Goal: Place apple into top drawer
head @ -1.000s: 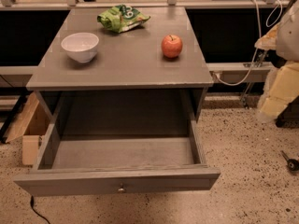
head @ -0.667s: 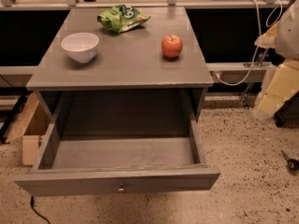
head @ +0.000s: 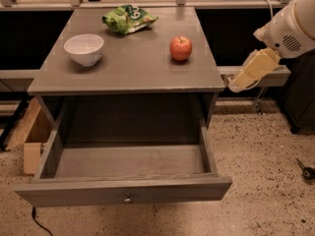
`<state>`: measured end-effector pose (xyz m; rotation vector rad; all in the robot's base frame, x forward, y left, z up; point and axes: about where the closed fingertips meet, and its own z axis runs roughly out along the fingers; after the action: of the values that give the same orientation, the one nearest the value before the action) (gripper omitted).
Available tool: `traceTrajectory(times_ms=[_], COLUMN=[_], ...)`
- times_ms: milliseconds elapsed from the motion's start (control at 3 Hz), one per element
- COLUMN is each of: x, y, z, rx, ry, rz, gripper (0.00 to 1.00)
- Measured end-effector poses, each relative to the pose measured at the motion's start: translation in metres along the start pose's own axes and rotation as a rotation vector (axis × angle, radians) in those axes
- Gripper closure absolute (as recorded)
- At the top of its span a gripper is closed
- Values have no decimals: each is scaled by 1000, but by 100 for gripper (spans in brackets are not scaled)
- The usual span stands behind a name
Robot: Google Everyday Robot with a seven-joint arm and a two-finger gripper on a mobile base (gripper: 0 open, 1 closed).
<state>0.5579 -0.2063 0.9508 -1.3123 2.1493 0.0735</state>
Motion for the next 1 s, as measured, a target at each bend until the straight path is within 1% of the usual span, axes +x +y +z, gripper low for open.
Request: traceTrajectory(times_ms=[333, 667, 1000], x=[0, -5, -31], y=[0, -3, -39], z=[0, 5, 35], rx=[0, 3, 34], ry=[0, -36, -149], rz=[0, 12, 60], gripper=[0, 0, 0])
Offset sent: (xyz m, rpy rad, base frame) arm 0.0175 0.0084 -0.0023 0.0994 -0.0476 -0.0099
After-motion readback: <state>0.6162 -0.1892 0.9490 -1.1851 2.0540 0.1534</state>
